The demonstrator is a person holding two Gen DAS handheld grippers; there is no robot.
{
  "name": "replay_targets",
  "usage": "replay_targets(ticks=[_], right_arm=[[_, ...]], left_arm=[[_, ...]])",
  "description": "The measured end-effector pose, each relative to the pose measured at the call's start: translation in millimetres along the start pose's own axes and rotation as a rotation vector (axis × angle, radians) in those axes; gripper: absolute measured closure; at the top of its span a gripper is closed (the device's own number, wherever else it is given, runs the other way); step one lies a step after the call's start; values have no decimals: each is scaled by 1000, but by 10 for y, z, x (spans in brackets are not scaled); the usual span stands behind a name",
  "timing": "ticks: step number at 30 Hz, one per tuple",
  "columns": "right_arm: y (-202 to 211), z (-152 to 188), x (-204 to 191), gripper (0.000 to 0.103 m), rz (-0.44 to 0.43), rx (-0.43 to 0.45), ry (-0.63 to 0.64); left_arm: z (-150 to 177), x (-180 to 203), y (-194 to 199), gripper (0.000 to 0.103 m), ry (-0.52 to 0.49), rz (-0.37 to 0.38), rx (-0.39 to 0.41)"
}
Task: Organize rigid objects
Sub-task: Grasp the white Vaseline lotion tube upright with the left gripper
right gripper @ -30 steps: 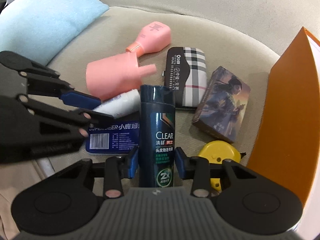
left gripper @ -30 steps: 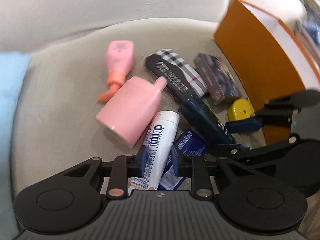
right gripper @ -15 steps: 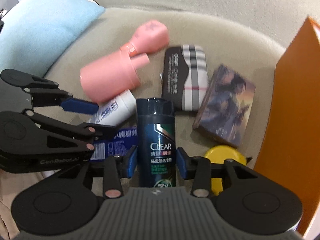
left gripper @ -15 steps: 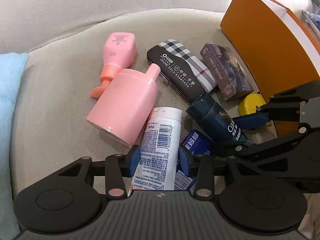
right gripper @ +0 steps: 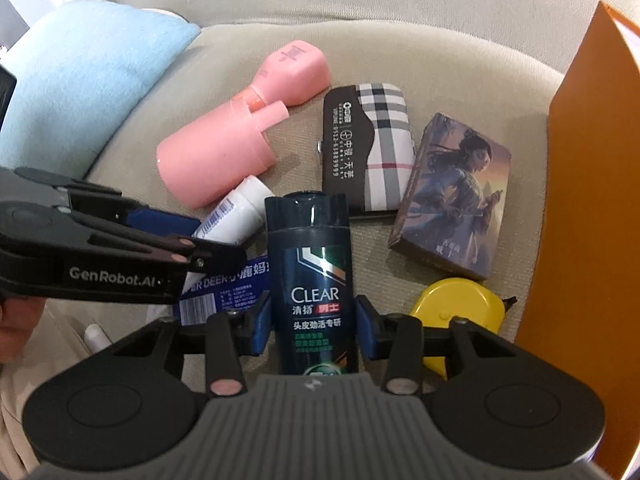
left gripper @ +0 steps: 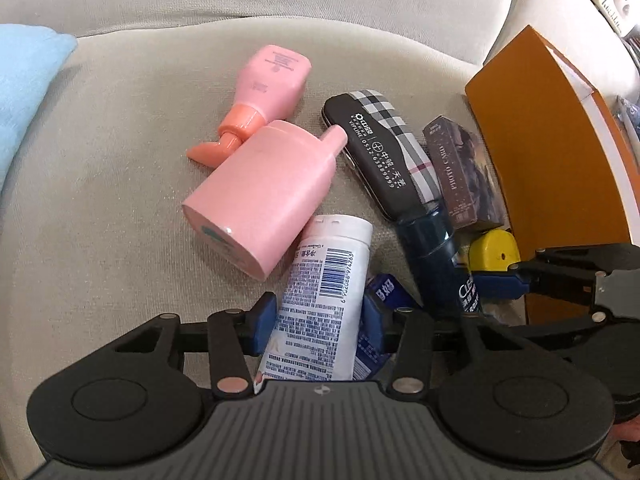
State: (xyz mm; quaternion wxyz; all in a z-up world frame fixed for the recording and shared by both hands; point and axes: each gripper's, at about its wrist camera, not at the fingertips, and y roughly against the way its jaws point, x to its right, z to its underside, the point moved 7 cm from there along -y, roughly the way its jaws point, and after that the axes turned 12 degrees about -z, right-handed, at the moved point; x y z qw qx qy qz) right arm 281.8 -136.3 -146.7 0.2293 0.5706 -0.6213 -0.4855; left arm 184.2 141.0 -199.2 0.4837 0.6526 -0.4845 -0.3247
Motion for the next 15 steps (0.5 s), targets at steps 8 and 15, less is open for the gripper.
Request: replay_targets(ticks=[8, 15], right_arm=[[163, -33, -44, 59, 16, 51, -10], [227, 56, -85, 59, 28, 61, -16]], left_arm=[[123, 39, 176, 57, 37, -15, 17], [185, -4, 239, 59, 2, -158, 23]])
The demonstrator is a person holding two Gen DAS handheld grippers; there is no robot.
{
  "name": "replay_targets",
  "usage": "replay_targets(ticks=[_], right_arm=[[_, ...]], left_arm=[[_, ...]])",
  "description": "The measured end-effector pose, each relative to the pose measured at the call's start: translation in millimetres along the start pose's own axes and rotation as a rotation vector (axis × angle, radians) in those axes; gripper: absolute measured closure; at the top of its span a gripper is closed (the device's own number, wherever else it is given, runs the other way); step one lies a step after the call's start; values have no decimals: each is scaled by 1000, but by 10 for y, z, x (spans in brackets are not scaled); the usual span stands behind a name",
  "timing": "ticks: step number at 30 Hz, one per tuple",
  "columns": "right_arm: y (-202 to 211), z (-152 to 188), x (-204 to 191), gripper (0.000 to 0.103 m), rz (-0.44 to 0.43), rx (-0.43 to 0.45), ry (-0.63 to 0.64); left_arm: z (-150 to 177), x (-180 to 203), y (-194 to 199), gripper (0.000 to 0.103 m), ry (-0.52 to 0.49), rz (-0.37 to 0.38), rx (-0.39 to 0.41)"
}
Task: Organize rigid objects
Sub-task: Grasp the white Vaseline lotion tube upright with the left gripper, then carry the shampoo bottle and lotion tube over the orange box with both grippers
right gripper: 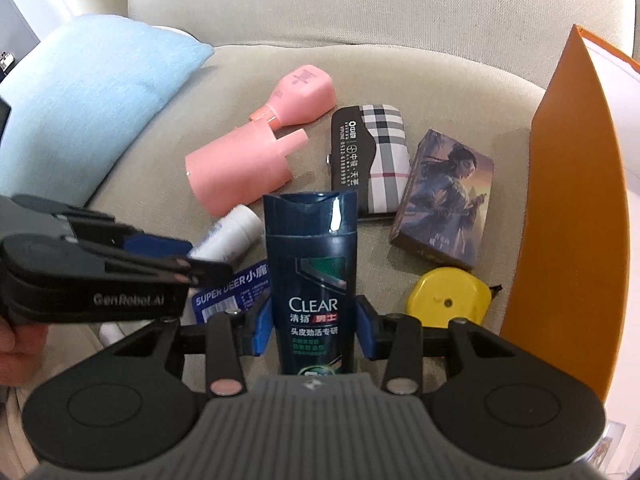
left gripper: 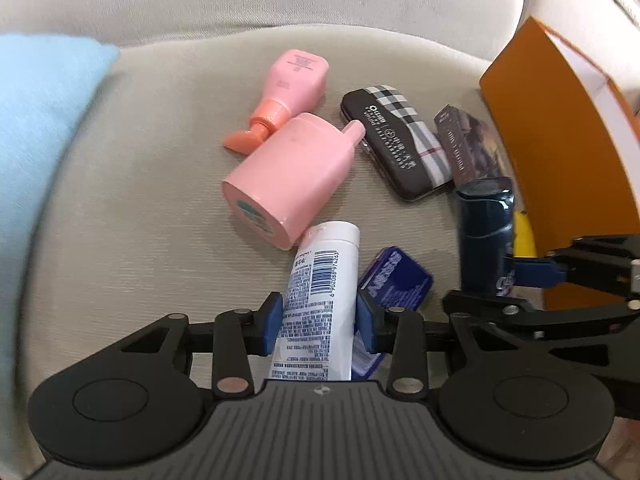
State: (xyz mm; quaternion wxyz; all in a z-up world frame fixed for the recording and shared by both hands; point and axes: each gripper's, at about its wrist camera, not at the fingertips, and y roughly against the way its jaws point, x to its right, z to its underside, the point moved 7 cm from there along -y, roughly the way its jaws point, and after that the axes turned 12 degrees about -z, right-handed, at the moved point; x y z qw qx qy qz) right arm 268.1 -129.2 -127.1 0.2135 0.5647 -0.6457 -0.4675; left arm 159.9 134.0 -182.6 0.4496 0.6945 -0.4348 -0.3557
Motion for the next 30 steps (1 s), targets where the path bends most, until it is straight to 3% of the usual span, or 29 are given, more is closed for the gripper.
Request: replay_targets(ticks=[6, 8, 10, 11, 20, 25, 30], right_arm=[[-5, 87, 41, 60, 19, -8, -39], [-31, 85, 50, 60, 30, -9, -45], [-48, 89, 55, 60, 37, -13, -44], [-53, 90, 54, 60, 43, -13, -47], [187, 104, 13, 60, 57, 31, -42], [461, 55, -38, 60, 31, 95, -72], [794, 4, -150, 60, 36, 176, -60]], left_arm=[[-40, 28, -186, 59, -5, -70, -25], [-31, 98, -267, 67, -66, -150, -31], [-16, 143, -286, 76, -101, -177, -18], [-32, 141, -239, 80, -91, -159, 1], [-76, -27, 232, 80, 70, -22, 90], [-16, 35, 615, 80, 111, 67, 139], [-84, 241, 936, 80, 96, 102, 215]])
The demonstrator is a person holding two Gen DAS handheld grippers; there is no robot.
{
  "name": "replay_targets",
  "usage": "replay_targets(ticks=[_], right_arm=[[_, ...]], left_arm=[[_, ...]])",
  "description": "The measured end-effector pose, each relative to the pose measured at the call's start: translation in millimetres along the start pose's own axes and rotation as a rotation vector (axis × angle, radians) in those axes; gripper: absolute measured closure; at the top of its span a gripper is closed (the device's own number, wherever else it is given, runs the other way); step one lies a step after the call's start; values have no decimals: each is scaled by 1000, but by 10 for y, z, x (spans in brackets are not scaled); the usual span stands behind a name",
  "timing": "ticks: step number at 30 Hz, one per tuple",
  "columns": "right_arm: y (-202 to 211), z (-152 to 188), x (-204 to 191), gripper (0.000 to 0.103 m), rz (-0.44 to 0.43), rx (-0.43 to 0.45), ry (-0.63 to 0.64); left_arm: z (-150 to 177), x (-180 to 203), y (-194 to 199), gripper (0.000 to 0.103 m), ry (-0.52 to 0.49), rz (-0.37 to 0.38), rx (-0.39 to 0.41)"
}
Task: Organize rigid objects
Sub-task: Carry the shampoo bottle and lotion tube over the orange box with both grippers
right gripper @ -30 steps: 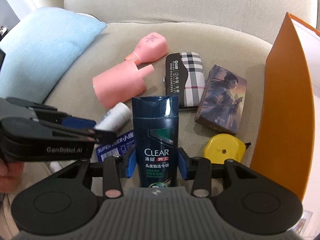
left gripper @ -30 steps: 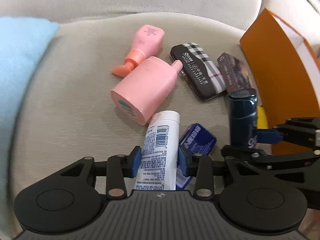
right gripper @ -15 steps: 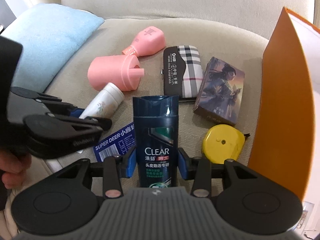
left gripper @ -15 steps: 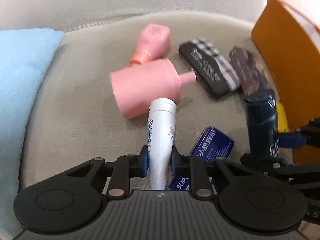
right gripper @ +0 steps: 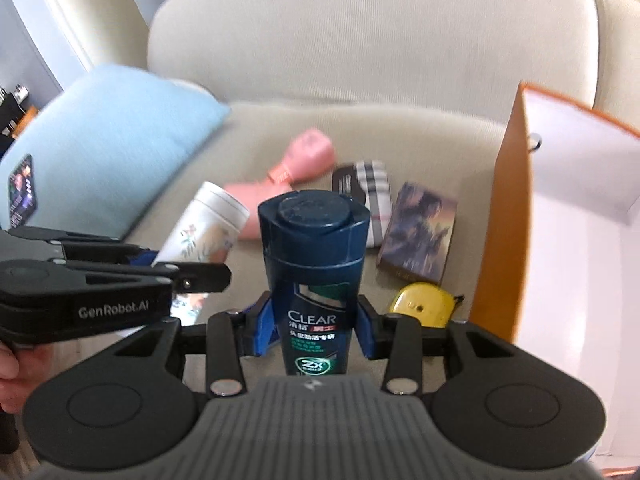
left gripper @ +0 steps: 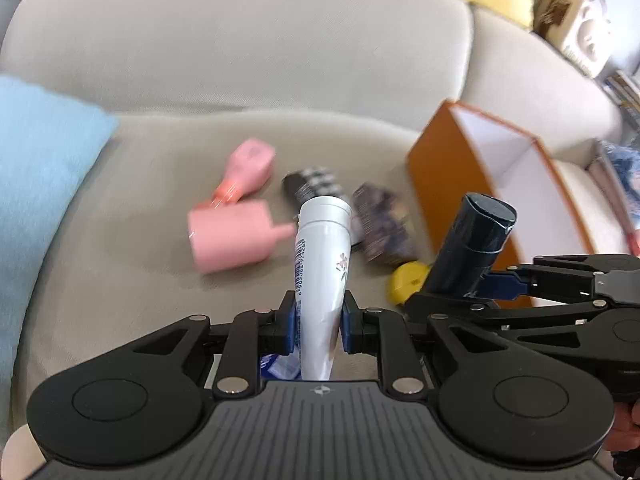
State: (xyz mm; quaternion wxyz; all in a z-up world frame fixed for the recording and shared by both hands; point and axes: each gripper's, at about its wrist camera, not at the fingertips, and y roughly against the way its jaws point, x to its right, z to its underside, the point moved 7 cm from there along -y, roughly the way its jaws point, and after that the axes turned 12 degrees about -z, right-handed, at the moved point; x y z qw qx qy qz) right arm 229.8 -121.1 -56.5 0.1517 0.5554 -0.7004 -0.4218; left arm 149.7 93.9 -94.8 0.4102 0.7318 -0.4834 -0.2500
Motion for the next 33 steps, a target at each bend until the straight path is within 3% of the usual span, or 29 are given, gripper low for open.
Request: replay_targets(ticks=[6, 12, 20, 25, 33], right_arm=[[548, -90, -42, 60, 26, 107, 7], [1109, -108, 129, 60, 97, 141, 0], [1611, 38, 673, 60, 243, 72, -45], [1686, 247, 1115, 60, 328, -11, -94], [1714, 378, 1471, 60, 366, -61, -135]], left_arm=[[-132, 319, 355, 80, -43, 57, 80], [-261, 771, 540, 80, -88, 140, 112], [-287, 1551, 503, 80, -193, 250, 111], [-228, 1934, 307, 80, -226, 328, 55], [-246, 2221, -52, 80, -203, 388, -33]])
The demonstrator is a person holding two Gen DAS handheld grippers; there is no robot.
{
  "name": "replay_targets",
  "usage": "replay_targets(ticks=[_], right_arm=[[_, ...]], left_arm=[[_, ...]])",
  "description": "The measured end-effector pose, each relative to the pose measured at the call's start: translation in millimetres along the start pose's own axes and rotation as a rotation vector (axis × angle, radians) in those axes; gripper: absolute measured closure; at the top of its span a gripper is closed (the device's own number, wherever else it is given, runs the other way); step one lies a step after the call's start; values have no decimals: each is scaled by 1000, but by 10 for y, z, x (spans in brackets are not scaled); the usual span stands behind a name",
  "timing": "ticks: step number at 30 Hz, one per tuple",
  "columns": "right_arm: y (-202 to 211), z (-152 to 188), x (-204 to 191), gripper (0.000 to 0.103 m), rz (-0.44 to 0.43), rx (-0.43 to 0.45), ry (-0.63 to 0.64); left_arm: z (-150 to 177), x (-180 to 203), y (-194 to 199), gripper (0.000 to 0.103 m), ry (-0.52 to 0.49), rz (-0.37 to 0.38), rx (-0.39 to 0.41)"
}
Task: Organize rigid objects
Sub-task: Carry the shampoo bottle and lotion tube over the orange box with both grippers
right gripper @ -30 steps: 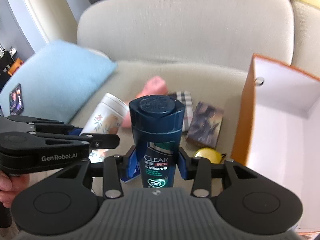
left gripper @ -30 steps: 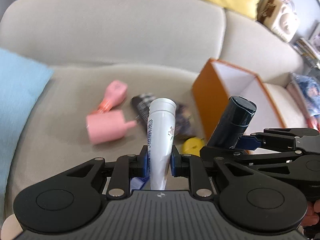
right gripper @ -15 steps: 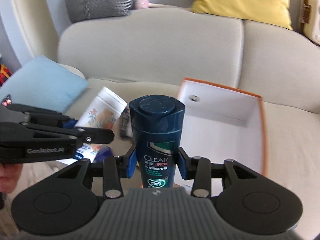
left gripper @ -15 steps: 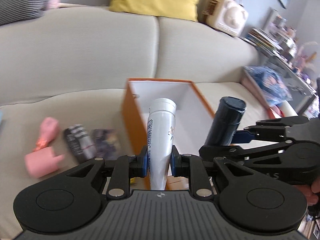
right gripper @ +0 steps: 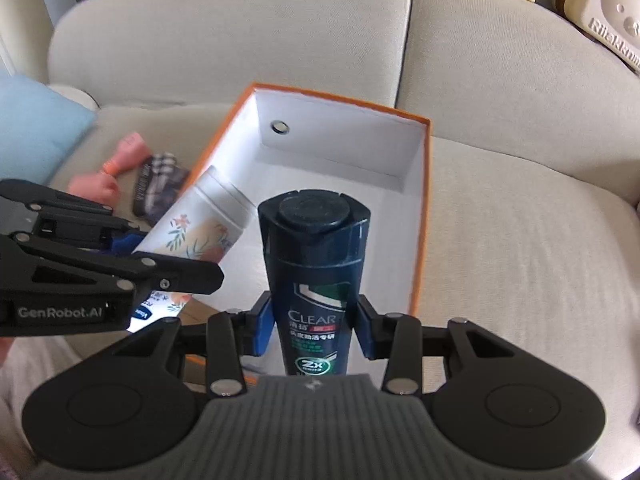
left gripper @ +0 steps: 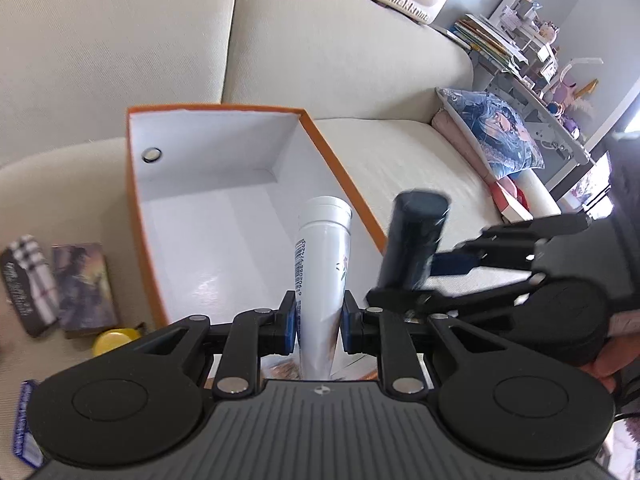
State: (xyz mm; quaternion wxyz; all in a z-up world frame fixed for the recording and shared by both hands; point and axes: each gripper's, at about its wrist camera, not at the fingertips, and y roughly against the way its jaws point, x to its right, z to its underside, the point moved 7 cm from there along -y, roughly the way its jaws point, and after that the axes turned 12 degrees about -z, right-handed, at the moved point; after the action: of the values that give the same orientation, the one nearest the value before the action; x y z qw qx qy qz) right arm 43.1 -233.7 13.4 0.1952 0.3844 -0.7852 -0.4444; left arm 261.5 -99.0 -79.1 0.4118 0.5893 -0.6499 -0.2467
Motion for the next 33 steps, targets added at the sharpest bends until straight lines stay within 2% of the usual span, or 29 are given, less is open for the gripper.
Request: replay_targets(ticks=[4, 14, 20, 24, 29, 32, 33], right_arm=[[-285, 64, 101, 60, 8, -95, -11], [-812, 221, 281, 60, 9, -224, -82], [-1009, 233, 363, 60, 22, -236, -135], [-1044, 219, 377, 61, 55, -239, -116], [-1023, 240, 356, 60, 67, -252, -89], [-974, 242, 368, 57, 69, -249, -77], [-950, 238, 372, 52, 72, -245, -72]], left_arm=[[-34, 3, -184, 80, 29, 30, -34], [-29, -92, -524, 80, 68, 56, -102], [-81, -177, -670, 80, 97, 56, -123], [-103, -208, -757, 80, 115, 54, -139], [-80, -197, -896, 80, 172, 78, -195], [-70, -142, -953, 80, 193, 82, -213], [-64, -129, -967, 80, 201, 85, -219]])
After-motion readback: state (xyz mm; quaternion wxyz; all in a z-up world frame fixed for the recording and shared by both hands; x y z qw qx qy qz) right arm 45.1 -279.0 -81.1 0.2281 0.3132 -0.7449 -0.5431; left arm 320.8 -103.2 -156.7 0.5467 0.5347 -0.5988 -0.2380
